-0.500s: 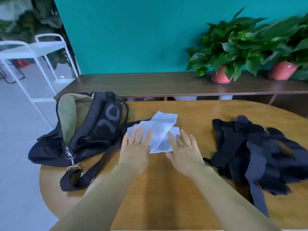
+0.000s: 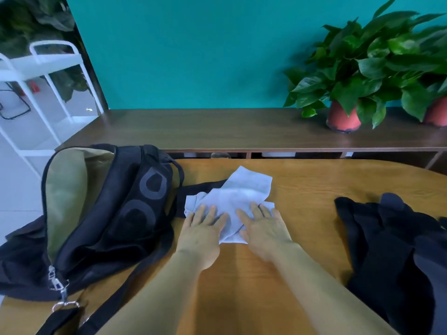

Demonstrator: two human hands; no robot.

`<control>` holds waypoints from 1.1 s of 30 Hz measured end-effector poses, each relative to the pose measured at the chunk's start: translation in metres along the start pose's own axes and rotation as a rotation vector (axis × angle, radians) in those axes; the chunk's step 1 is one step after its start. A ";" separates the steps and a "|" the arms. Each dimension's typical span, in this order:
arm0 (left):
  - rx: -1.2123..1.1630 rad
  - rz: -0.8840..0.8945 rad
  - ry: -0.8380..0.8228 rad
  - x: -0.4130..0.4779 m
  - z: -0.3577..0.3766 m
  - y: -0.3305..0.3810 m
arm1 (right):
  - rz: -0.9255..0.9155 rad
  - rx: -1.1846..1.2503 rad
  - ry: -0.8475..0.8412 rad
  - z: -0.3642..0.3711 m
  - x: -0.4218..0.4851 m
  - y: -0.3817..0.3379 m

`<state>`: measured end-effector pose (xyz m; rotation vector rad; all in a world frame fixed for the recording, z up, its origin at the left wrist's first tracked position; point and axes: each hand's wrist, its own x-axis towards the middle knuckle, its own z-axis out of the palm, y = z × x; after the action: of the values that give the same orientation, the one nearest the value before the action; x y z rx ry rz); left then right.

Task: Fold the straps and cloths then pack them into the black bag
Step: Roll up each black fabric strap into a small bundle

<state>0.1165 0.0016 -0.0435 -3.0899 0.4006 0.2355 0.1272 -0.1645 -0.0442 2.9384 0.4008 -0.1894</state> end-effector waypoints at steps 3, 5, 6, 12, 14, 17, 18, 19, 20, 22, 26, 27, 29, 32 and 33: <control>0.009 -0.014 0.002 0.026 -0.002 -0.007 | 0.002 0.029 0.008 -0.001 0.026 0.007; 0.025 -0.023 0.004 0.039 -0.003 -0.011 | -0.003 0.031 0.025 -0.001 0.042 0.010; 0.035 -0.025 0.002 0.044 -0.004 -0.013 | -0.004 0.033 0.028 -0.001 0.048 0.011; 0.067 -0.047 -0.015 0.066 -0.011 -0.018 | -0.002 0.043 0.042 -0.001 0.070 0.015; 0.082 -0.054 -0.017 0.069 -0.014 -0.017 | 0.000 0.035 0.041 -0.001 0.075 0.015; 0.114 -0.049 -0.008 0.068 -0.019 -0.015 | -0.005 0.039 0.022 -0.006 0.072 0.017; 0.118 -0.050 0.004 0.066 -0.021 -0.015 | -0.007 0.057 0.013 -0.008 0.068 0.018; 0.116 -0.058 0.025 0.063 -0.022 -0.015 | -0.007 0.072 0.010 -0.011 0.063 0.019; 0.110 -0.070 0.053 0.060 -0.023 -0.014 | -0.007 0.075 0.018 -0.014 0.057 0.021; 0.114 -0.092 0.096 0.052 -0.024 -0.012 | -0.004 0.047 0.043 -0.021 0.042 0.025; 0.116 -0.069 0.167 0.033 -0.028 0.009 | 0.063 0.024 0.059 -0.033 -0.002 0.039; 0.104 -0.050 0.183 0.027 -0.029 0.019 | 0.078 0.017 0.071 -0.035 -0.015 0.042; 0.075 0.006 0.209 0.012 -0.031 0.042 | 0.100 0.018 0.102 -0.038 -0.046 0.050; 0.045 0.121 0.253 -0.015 -0.031 0.078 | 0.153 0.048 0.133 -0.036 -0.097 0.070; 0.042 0.154 0.258 -0.024 -0.030 0.090 | 0.183 0.054 0.139 -0.033 -0.114 0.079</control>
<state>0.0750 -0.0803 -0.0097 -3.0570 0.6422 -0.1702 0.0435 -0.2625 0.0169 3.0292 0.1447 0.0280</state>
